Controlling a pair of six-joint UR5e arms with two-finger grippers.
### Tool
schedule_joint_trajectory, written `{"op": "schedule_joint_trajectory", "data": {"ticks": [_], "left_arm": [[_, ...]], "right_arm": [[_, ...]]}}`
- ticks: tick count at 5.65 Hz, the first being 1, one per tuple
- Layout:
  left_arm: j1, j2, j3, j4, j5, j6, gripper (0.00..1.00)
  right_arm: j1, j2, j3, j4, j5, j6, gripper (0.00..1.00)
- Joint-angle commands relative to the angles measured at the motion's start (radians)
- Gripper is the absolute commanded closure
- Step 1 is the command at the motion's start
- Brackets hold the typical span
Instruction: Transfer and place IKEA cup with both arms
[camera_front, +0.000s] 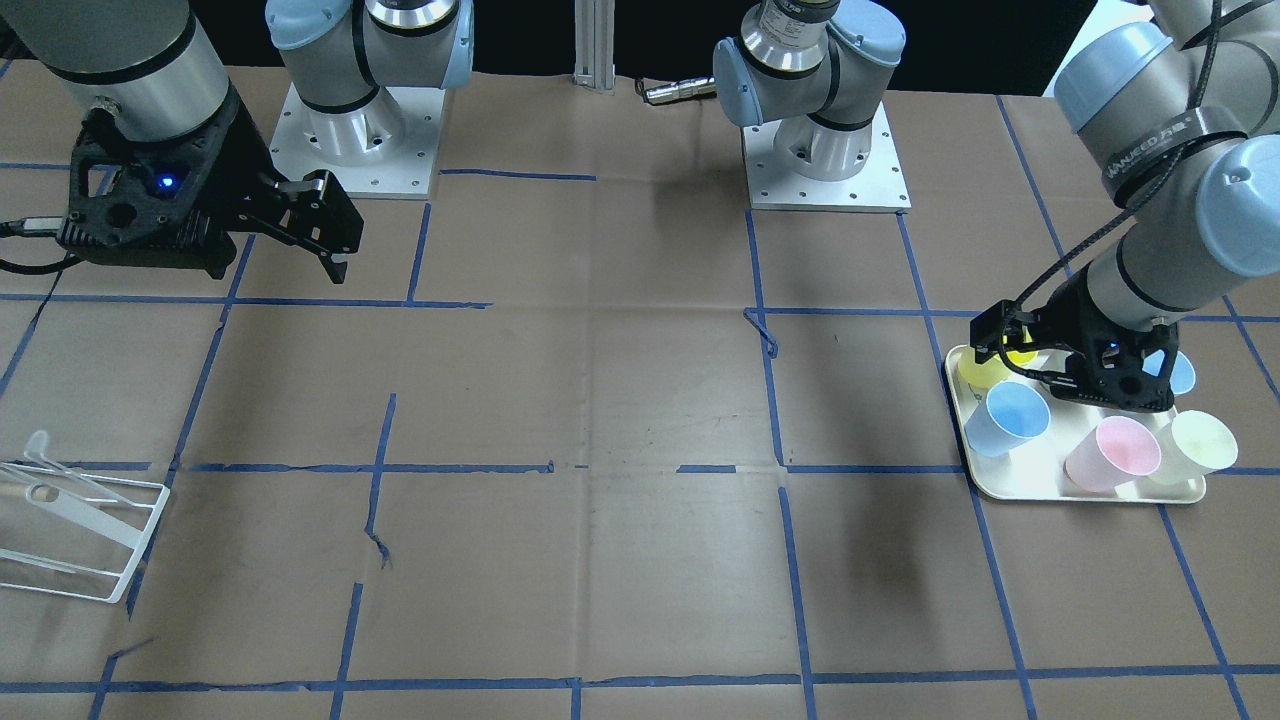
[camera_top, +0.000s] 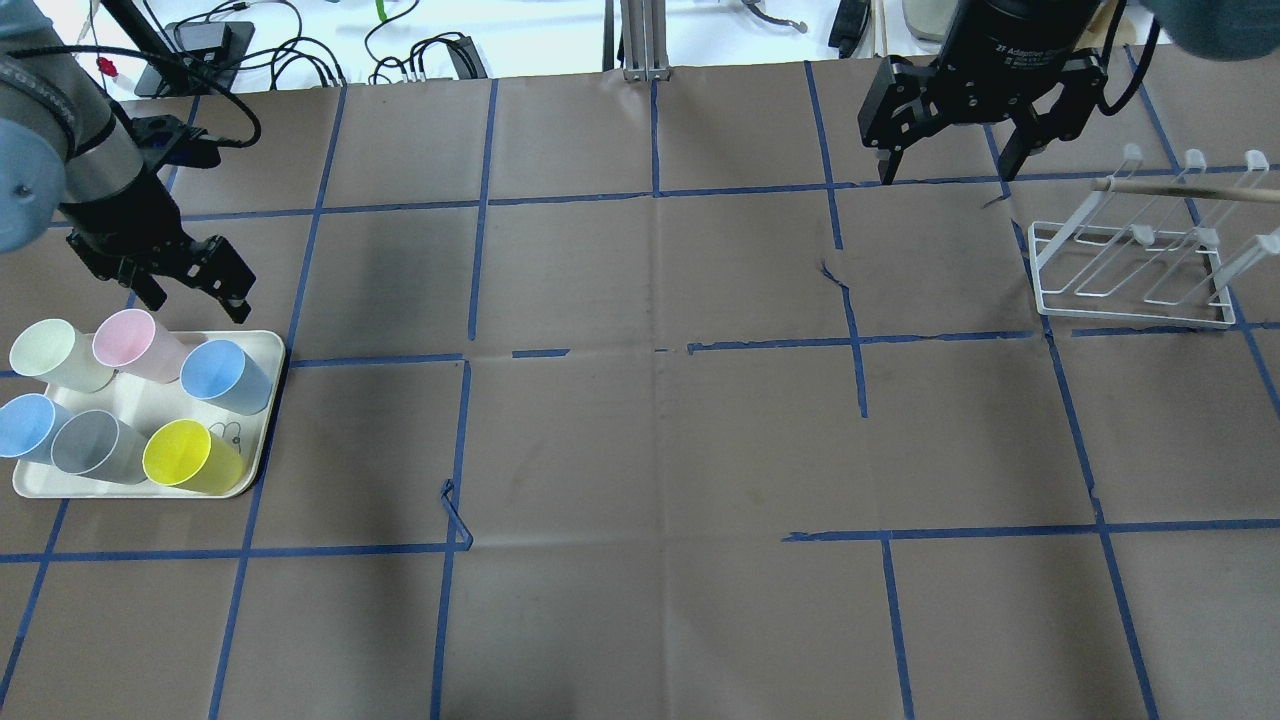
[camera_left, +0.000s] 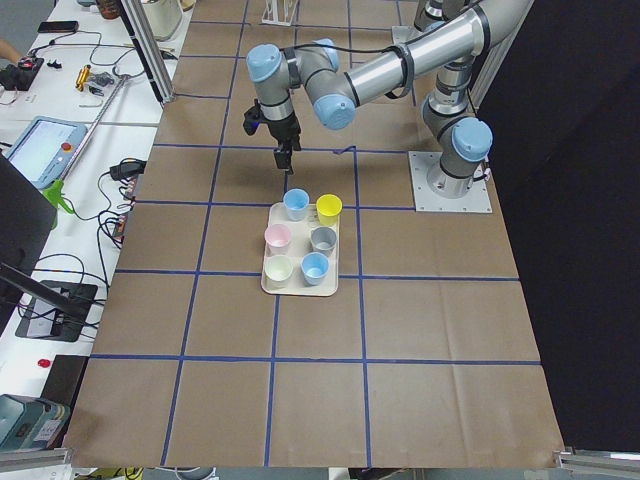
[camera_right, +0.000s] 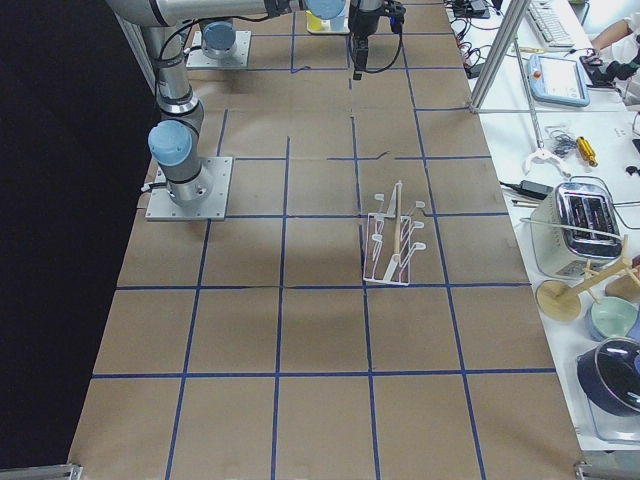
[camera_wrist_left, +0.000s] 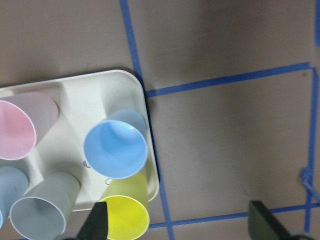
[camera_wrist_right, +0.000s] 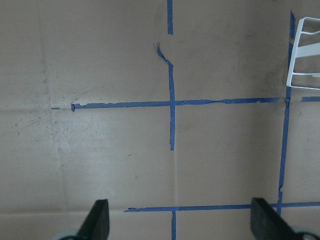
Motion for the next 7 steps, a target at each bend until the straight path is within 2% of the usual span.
{"op": "schedule_joint_trajectory", "data": {"ticks": [1, 2, 4, 6, 7], "left_arm": [[-0.154, 0.007, 0.21, -0.238, -0.022, -0.252, 0.02], [-0.231, 0.013, 0.226, -0.256, -0.027, -0.379, 0.02], [-0.348, 0.045, 0.217, -0.215, -0.024, -0.511, 0.02], [-0.35, 0.072, 0.164, -0.191, -0.022, -0.516, 0.02], [-0.35, 0.077, 0.151, -0.085, -0.016, -0.51, 0.02]], "right_arm": [[0.0, 0.001, -0.003, -0.001, -0.002, 0.0, 0.0], [-0.001, 0.001, -0.003, 0.0, -0.002, 0.0, 0.0], [-0.001, 0.001, -0.003, 0.0, -0.002, 0.0, 0.0], [-0.001, 0.001, -0.003, 0.0, -0.002, 0.0, 0.0], [-0.001, 0.001, -0.003, 0.0, -0.001, 0.0, 0.0]]}}
